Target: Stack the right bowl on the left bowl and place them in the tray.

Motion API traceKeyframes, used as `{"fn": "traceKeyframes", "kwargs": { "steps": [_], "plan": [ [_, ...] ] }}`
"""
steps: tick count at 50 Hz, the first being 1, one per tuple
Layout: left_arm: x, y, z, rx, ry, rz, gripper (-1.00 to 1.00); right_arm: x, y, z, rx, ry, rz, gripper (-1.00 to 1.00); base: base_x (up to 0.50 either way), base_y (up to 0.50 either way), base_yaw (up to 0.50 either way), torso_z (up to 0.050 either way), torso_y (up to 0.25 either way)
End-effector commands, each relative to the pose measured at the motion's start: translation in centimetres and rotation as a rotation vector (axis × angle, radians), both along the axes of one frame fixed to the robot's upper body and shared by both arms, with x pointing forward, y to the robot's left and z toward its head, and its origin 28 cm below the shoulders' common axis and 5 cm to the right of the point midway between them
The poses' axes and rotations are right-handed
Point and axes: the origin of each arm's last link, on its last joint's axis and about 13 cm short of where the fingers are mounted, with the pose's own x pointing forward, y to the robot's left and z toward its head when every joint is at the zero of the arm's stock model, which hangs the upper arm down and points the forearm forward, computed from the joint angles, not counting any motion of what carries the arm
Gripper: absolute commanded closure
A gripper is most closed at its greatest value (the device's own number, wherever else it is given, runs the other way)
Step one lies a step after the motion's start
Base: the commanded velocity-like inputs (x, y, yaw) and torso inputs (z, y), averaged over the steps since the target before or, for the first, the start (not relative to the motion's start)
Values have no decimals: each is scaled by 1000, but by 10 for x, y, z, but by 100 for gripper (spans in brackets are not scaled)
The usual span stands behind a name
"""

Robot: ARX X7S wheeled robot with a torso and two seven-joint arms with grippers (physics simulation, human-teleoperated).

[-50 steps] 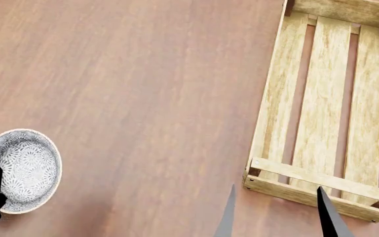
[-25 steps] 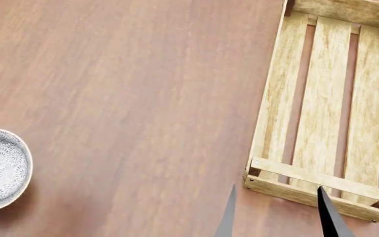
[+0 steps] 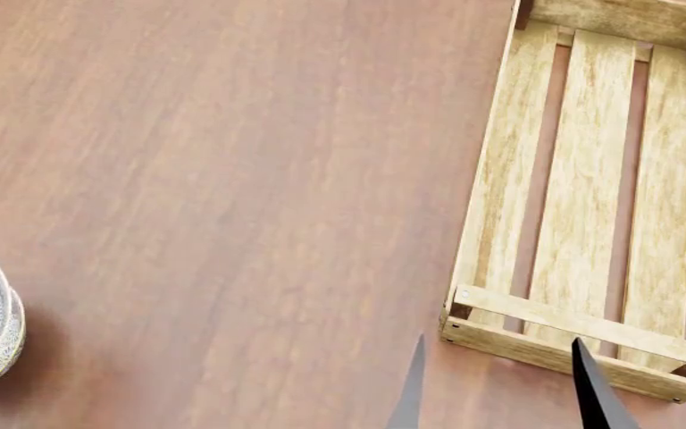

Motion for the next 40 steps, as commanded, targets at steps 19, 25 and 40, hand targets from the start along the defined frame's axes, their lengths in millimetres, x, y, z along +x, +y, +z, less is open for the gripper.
{"fn": "traceKeyframes", "kwargs": {
  "steps": [19,25,40],
  "plan": [
    [2,12,-5,-98,-48,76,100,4,0,1,8,-30,9,-100,0,0,0,0,1],
    [3,12,-5,-98,-43,77,100,3,0,2,7,-32,10,-100,0,0,0,0,0],
    [8,16,-10,-91,-32,92,100,3,0,2,9,-32,11,-100,0,0,0,0,0]
  ]
}}
